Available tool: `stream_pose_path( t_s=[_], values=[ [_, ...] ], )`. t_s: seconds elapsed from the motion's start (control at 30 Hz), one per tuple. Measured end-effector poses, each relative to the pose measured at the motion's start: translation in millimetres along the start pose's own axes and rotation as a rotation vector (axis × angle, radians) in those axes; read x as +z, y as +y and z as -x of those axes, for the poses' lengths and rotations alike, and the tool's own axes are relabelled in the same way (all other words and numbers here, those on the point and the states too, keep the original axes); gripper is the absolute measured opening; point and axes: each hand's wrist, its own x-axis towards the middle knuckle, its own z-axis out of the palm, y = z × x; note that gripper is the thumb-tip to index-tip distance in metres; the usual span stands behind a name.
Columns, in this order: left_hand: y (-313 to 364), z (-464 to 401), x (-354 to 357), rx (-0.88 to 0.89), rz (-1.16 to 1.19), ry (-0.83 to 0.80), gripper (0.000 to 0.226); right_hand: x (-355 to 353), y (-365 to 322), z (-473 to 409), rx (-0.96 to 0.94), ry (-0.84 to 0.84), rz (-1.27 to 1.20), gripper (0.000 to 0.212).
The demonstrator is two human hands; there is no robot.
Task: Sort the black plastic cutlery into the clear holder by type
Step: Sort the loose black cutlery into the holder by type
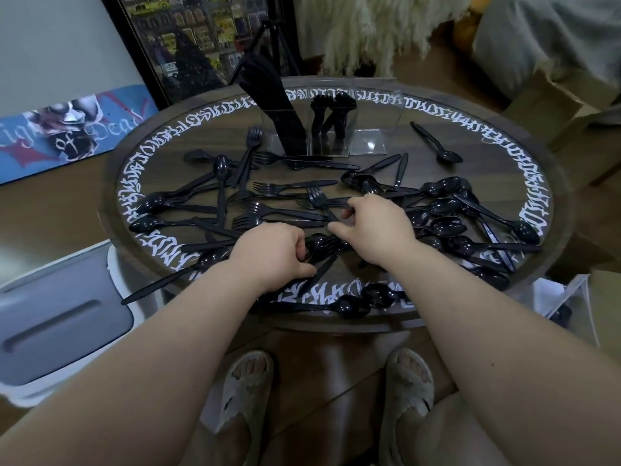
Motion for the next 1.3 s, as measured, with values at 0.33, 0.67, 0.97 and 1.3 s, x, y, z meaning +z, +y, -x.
stream_pose_path(
  t_s=[0.33, 0.67, 0.97, 1.3],
  values=[
    [-17.9, -3.5, -6.6, -0.09, 0.218, 0.115, 0.019, 1.9, -1.0, -12.1, 0.136, 0.028, -0.162, 0.016],
    [-4.1, -19.7, -17.5, -0.201, 0.875, 0.295, 0.023, -16.3, -19.6, 5.2, 0.097, -0.108, -0.893, 0.004],
    [11.9, -16.2, -15.6, -0.116, 0.826, 0.198, 0.026, -15.2, -18.5, 7.2, 0.04, -0.146, -0.813, 0.012],
    [12.9, -13.0, -17.1, -0.042, 0.734, -0.006, 0.027, -19.7, -12.5, -4.0, 0.024, 0.106, -0.819, 0.009]
  ],
)
